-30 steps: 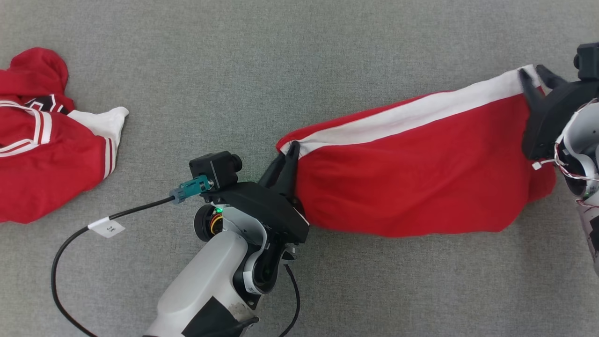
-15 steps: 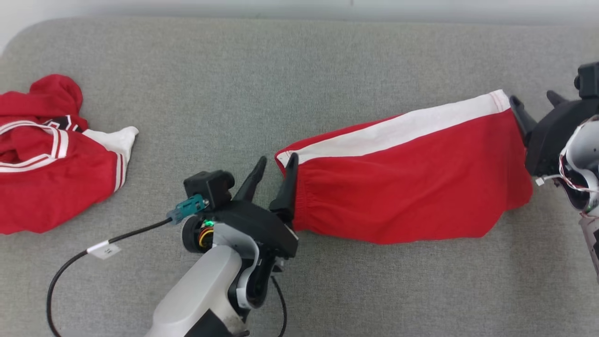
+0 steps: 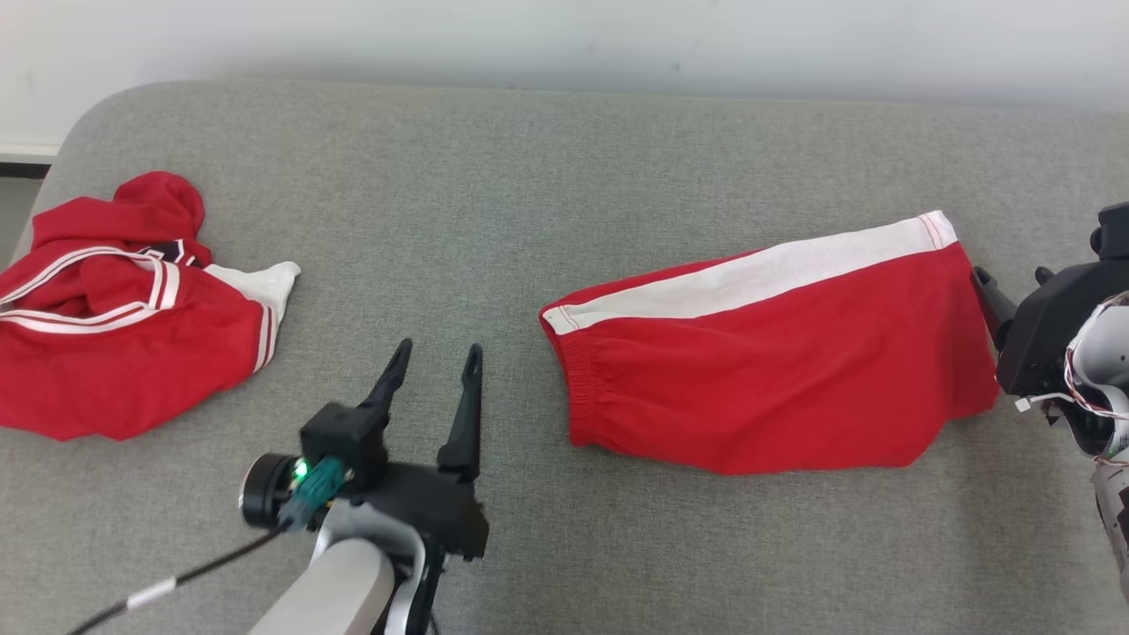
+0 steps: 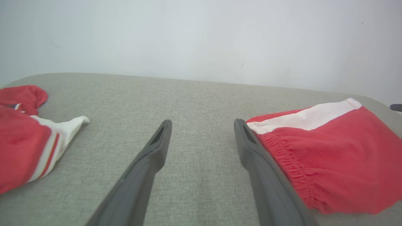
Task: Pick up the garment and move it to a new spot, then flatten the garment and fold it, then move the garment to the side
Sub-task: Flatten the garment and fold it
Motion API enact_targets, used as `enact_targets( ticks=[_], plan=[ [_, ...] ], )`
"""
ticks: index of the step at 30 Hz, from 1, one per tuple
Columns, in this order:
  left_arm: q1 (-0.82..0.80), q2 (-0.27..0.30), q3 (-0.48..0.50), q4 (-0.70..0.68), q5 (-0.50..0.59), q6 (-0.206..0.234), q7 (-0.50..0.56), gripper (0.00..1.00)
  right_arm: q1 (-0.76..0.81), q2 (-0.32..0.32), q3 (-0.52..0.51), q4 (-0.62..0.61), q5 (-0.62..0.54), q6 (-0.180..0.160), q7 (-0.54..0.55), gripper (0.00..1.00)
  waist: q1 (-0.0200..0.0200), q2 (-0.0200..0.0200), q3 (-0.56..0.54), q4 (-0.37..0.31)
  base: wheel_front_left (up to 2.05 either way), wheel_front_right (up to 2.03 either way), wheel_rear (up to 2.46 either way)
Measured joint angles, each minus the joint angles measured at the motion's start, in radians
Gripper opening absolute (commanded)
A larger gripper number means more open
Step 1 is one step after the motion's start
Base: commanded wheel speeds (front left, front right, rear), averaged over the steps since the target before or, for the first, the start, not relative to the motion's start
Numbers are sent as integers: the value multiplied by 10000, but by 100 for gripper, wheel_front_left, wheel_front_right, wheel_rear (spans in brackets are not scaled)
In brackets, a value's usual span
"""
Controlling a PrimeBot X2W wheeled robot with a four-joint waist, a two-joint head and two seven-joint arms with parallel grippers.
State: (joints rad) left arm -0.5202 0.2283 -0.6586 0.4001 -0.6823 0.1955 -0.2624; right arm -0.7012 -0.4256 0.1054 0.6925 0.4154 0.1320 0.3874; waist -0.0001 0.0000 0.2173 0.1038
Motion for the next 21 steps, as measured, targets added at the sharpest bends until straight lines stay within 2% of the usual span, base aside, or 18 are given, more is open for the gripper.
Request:
enact_targets(
  ticks=[7, 10, 21],
  plan=[
    [1500, 378, 886, -1467, 1764, 334, -2, 100, 165, 238, -725, 213, -104, 0, 90, 100, 0, 0, 178, 182, 0, 0, 0],
    [2004, 512, 988, -1822, 2548, 330, -2, 100, 162, 332, -1127, 364, -272, 0, 207, 100, 0, 0, 328, 255, 0, 0, 0],
    [3206, 408, 1641, -2663, 3799, 253, -2, 100, -31, 867, -2276, 717, -840, -2, 853, 100, 2, 0, 829, 616, 0, 0, 0]
  ],
)
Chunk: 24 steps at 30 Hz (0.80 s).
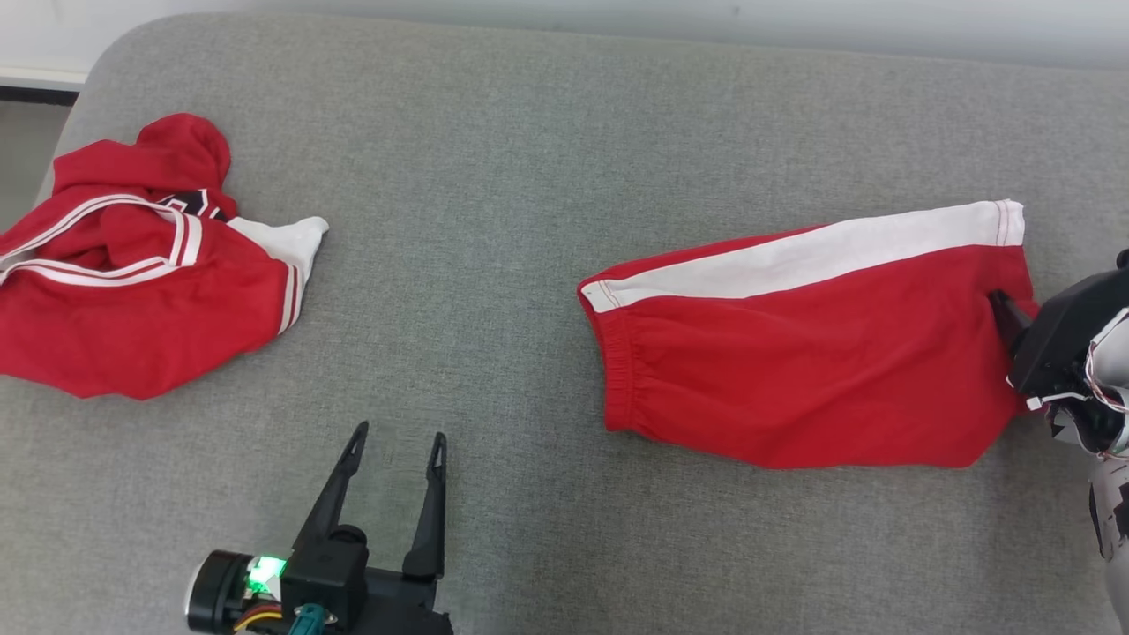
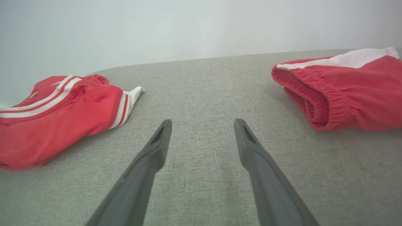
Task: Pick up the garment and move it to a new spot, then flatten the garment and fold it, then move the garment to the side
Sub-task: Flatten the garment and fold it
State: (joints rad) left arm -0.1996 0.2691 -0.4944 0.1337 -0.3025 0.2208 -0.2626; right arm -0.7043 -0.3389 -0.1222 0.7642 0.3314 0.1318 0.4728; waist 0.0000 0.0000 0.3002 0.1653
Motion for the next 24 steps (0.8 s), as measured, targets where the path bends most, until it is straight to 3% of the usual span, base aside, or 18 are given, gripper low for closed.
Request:
enact_targets(
  ticks=[2, 3, 4, 5, 6, 13, 24],
  plan=[
    [109, -25, 201, -86, 86, -17, 0, 100, -57, 82, -71, 12, -81, -2, 169, 100, -1, -1, 48, 71, 0, 0, 0],
    [156, -33, 290, -111, 130, -29, 0, 100, -80, 119, -82, 29, -81, -2, 295, 90, -1, -1, 65, 99, 0, 0, 0],
    [192, -56, 382, -146, 157, -86, 0, 100, -104, 155, -96, 35, -82, -27, 399, 64, -1, -1, 76, 124, 0, 0, 0],
    [221, -82, 456, -169, 188, -107, 0, 100, -113, 182, -92, 17, -104, -31, 472, 16, -1, -1, 78, 141, 0, 0, 0],
    [267, -109, 523, -184, 215, -138, 0, 100, -114, 203, -75, -10, -159, -31, 506, 0, -1, -1, 70, 146, 0, 0, 0],
    [570, -332, 851, -50, 286, -453, 0, 100, 106, 274, 4, -238, -510, 0, 374, 0, 0, 0, -128, 46, 0, 0, 0],
    [979, -721, 1175, 251, 374, -711, 0, 100, 1201, -570, -299, -1057, -1563, 0, -566, 0, 0, 0, -847, -319, 0, 0, 0]
  ],
)
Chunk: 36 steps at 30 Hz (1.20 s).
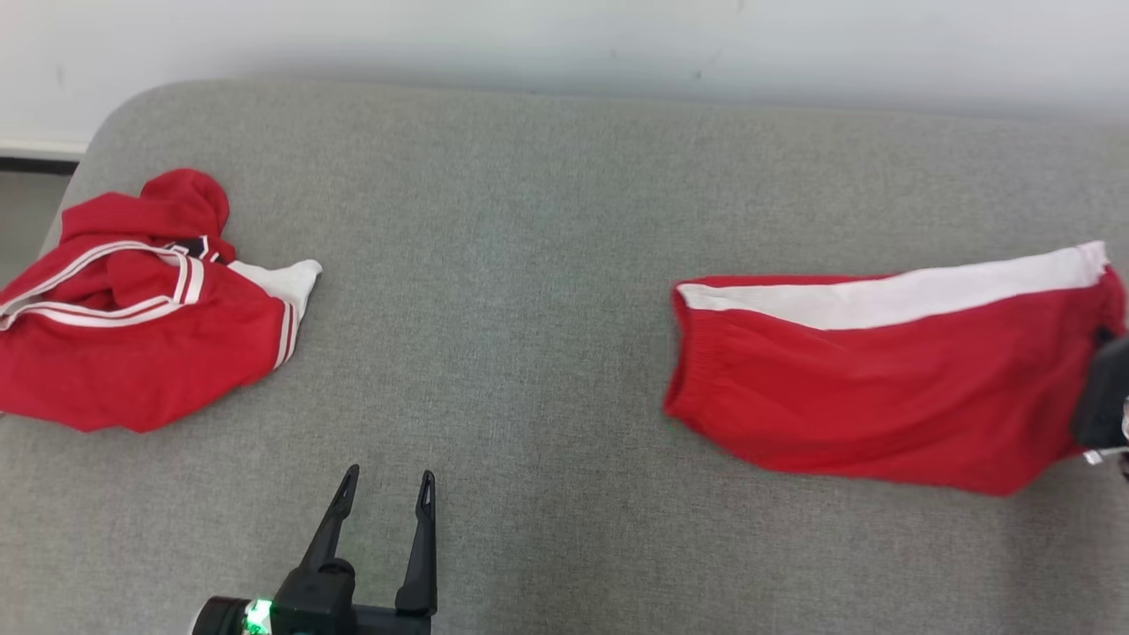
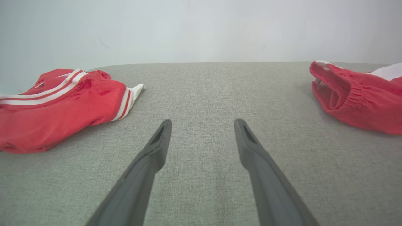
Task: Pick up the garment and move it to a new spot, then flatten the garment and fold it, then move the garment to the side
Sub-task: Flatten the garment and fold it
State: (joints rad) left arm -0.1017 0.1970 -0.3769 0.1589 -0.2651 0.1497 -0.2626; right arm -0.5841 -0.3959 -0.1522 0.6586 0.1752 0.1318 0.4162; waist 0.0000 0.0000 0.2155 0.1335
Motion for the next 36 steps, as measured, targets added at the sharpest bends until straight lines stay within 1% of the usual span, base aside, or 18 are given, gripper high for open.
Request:
enact_targets(
  ticks=[7, 10, 12, 17, 18, 24, 31, 32, 36],
  plan=[
    [267, -127, 165, 92, 13, -128, 0, 100, 792, -278, -1049, -755, -819, 0, -73, 0, -1, 0, -487, -96, 0, 0, 0],
    [417, -157, 238, 125, 15, -178, 0, 100, 1003, -299, -1197, -1068, -1032, 0, -12, 0, -1, 0, -638, -105, 0, 0, 0],
    [449, -169, 301, 176, 21, -182, 0, 100, 1048, -199, -1135, -1287, -1072, 0, 169, 0, 0, 0, -723, -115, 0, 0, 0],
    [519, -301, 334, 320, 92, -270, 0, 100, 1084, 303, -257, -2011, -909, 0, 669, 0, -1, 0, -889, -147, 0, 0, 0],
    [519, -343, 341, 385, 92, -290, 0, 100, 1076, 458, 259, -2290, -731, 0, 867, 0, -1, 0, -928, -157, 0, 0, 0],
    [500, -472, 397, 472, 104, -416, 0, 100, 897, 794, 1789, -2706, -196, 0, 1264, 0, 0, 0, -983, -53, 0, 0, 0],
    [457, -654, 499, 520, 174, -520, 0, 100, 526, 1095, 3179, -2516, 349, 0, 1377, 0, 0, 0, -945, 232, 0, 0, 0],
    [457, -654, 499, 520, 174, -520, 0, 100, 526, 1095, 3179, -2516, 349, 0, 1377, 0, 0, 0, -945, 232, 0, 0, 0],
    [442, -752, 554, 573, 188, -571, 0, 100, 448, 1214, 3733, -2194, 546, 0, 1342, 0, 0, 1, -891, 409, 0, 0, 0]
  ],
)
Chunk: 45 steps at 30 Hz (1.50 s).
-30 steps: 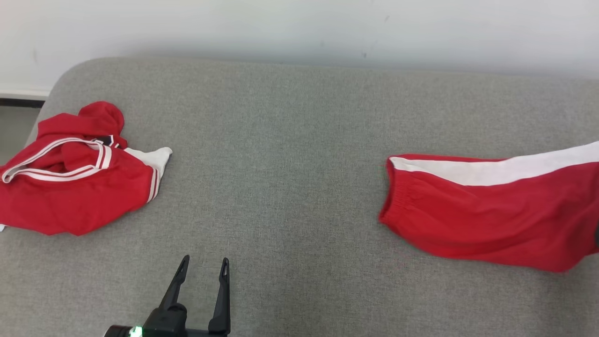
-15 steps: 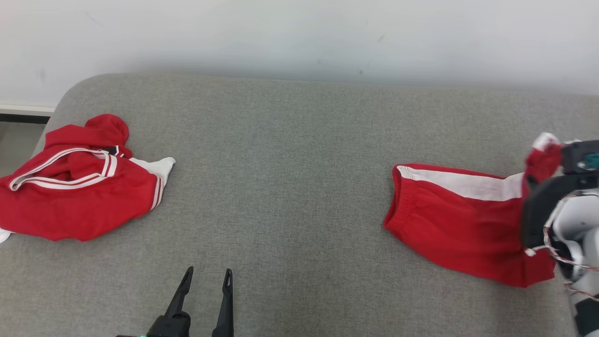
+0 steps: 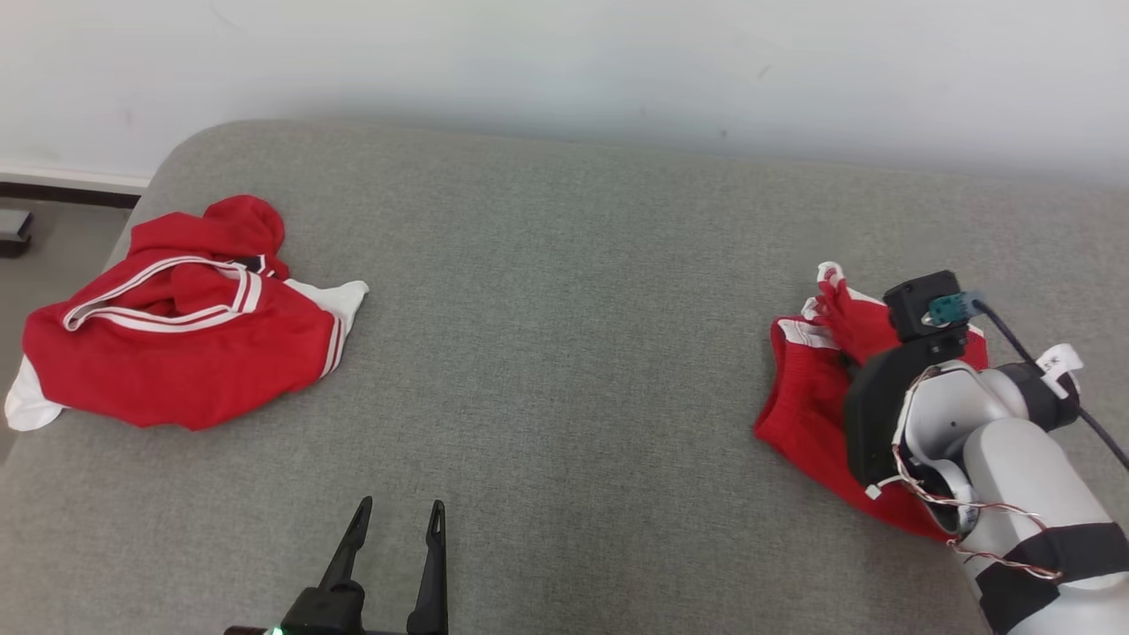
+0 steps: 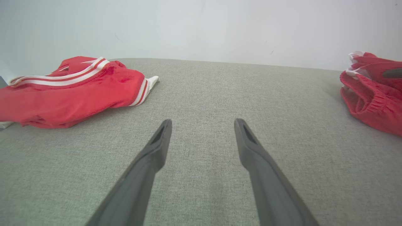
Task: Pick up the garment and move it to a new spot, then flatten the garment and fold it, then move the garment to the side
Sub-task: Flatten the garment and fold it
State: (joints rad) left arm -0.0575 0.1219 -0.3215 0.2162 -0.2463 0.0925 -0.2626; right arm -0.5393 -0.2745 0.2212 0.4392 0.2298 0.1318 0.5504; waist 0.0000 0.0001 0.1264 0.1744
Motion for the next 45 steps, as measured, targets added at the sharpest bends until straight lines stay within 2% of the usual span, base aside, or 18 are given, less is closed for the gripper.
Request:
enact_targets(
  ticks=[11, 12, 13, 18, 21, 26, 32, 33, 34, 35, 40, 45],
  plan=[
    [-30, -190, 257, 100, 111, -132, 0, 100, -239, 130, 819, 698, 537, 0, -249, 0, 0, -1, 41, 249, 0, 0, 0],
    [-28, -201, 276, 107, 123, -134, 0, 100, -252, 161, 865, 744, 640, 0, -313, 34, 0, 0, 31, 240, 0, 0, 0],
    [-25, -215, 307, 111, 136, -136, 0, 100, -267, 196, 913, 780, 696, 0, -359, 100, 1, -1, 19, 228, 0, 0, 0],
    [46, -276, 437, 125, 176, -213, 0, 100, -334, 502, 955, 598, 1605, 0, -719, 100, 0, 0, -80, 120, 0, 0, 0],
    [84, -299, 506, 148, 217, -221, 0, 100, -400, 477, 748, 201, 2234, 0, -976, 100, 0, 0, -176, 42, 0, 0, 0],
    [150, -359, 560, 140, 267, -303, 0, 100, -304, -159, -182, -196, 2272, 0, -1613, 100, 0, 0, -345, -71, 0, 0, 0],
    [198, -403, 621, 69, 359, -347, 0, 100, 658, -591, -1532, 249, 1551, 0, -2171, 100, 0, -1, -401, -101, 0, 0, 0],
    [203, -407, 635, 38, 374, -384, 0, 100, 791, -612, -1720, 353, 1423, 0, -2261, 80, 0, 0, -380, -96, 0, 0, 0],
    [206, -410, 652, 15, 418, -393, 0, 100, 905, -614, -1848, 433, 1289, 0, -2382, 23, 0, 0, -357, -91, 0, 0, 0],
    [208, -416, 667, -6, 439, -399, 0, 100, 1003, -600, -1950, 504, 1185, 0, -2520, 0, 0, 0, -329, -86, 0, 0, 0],
    [205, -426, 773, -52, 546, -441, 0, 100, 1258, -357, -1868, 848, 811, 0, -2648, 0, 0, 0, -155, -80, 0, 0, 0],
    [197, -451, 790, 13, 616, -495, 0, 100, 1316, -155, -1072, 1053, 650, 0, -2518, 0, 0, 0, -111, -91, 0, 0, 0]
  ],
)
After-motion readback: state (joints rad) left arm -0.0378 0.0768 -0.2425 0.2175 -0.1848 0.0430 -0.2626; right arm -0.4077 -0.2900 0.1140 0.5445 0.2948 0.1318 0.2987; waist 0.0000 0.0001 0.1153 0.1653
